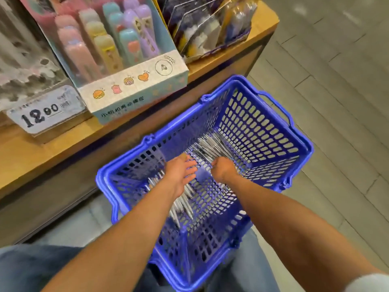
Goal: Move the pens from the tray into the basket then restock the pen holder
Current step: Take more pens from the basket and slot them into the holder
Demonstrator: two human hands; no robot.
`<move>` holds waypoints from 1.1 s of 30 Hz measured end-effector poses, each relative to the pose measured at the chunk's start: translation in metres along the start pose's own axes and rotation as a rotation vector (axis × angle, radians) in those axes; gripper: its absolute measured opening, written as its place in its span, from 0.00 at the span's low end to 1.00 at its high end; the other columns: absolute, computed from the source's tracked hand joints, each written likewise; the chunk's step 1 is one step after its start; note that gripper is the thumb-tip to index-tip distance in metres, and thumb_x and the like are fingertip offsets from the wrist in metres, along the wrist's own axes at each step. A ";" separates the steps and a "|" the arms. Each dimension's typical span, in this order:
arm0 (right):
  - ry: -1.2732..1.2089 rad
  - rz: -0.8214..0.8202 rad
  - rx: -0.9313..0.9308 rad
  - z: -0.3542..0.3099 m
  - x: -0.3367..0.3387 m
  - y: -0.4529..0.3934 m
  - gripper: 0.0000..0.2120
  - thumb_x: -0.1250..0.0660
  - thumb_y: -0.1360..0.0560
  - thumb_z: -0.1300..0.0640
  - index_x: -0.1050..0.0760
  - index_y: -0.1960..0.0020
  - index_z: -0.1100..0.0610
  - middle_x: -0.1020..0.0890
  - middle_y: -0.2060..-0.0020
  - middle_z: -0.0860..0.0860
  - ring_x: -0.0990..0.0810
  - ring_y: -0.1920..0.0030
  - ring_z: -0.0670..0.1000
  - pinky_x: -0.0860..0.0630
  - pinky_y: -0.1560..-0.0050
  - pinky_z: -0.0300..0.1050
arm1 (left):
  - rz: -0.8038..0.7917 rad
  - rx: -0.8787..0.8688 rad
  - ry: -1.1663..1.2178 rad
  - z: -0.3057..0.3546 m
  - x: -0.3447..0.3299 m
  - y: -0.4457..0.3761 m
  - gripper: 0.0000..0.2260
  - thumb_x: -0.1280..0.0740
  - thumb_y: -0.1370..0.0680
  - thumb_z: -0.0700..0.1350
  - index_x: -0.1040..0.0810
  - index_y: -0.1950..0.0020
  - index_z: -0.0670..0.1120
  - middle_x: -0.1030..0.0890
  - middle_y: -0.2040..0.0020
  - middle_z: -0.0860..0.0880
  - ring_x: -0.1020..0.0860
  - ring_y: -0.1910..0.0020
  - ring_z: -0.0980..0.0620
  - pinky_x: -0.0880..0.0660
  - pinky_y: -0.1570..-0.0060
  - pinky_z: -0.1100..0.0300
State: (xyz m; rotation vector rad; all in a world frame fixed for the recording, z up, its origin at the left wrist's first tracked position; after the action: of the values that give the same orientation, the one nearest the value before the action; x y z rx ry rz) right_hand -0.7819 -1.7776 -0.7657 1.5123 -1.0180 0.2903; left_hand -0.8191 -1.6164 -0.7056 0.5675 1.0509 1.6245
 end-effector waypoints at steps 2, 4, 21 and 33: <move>0.115 0.008 0.036 0.000 -0.006 -0.017 0.11 0.34 0.24 0.62 0.25 0.42 0.61 0.20 0.44 0.60 0.21 0.44 0.61 0.22 0.44 0.52 | 0.004 0.005 0.007 -0.007 -0.005 -0.013 0.09 0.43 0.15 0.48 0.25 0.46 0.46 0.20 0.48 0.47 0.22 0.55 0.51 0.26 0.60 0.58; 0.245 0.023 0.077 0.000 -0.013 -0.031 0.13 0.33 0.25 0.60 0.26 0.41 0.60 0.20 0.44 0.59 0.21 0.43 0.61 0.22 0.47 0.51 | 0.021 0.006 0.014 -0.013 -0.009 -0.026 0.08 0.43 0.16 0.47 0.25 0.45 0.46 0.20 0.50 0.47 0.22 0.58 0.52 0.26 0.60 0.59; 0.399 -0.406 0.172 -0.006 -0.023 -0.052 0.06 0.33 0.24 0.60 0.21 0.51 0.63 0.17 0.56 0.58 0.18 0.60 0.54 0.24 0.61 0.43 | 0.198 0.053 0.048 -0.040 -0.019 -0.076 0.13 0.37 0.17 0.45 0.26 0.34 0.42 0.20 0.49 0.48 0.22 0.55 0.51 0.22 0.55 0.56; -0.085 -0.773 0.292 -0.007 0.006 -0.027 0.09 0.30 0.24 0.55 0.22 0.53 0.61 0.17 0.63 0.52 0.19 0.67 0.47 0.22 0.66 0.38 | 0.309 0.028 0.246 -0.057 -0.028 -0.086 0.07 0.44 0.15 0.40 0.27 0.42 0.42 0.22 0.60 0.47 0.24 0.67 0.52 0.26 0.69 0.60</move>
State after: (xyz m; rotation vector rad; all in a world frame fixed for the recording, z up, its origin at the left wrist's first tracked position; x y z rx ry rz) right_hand -0.7563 -1.7765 -0.7785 2.0745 -0.3994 -0.1855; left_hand -0.8107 -1.6591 -0.8035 0.5803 1.2116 1.9913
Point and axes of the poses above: each hand's wrist, its own y-axis away from the middle knuckle, its own x-axis out of the back of the hand, z = x × y, the point moved 3 cm from there along -y, towards the middle knuckle
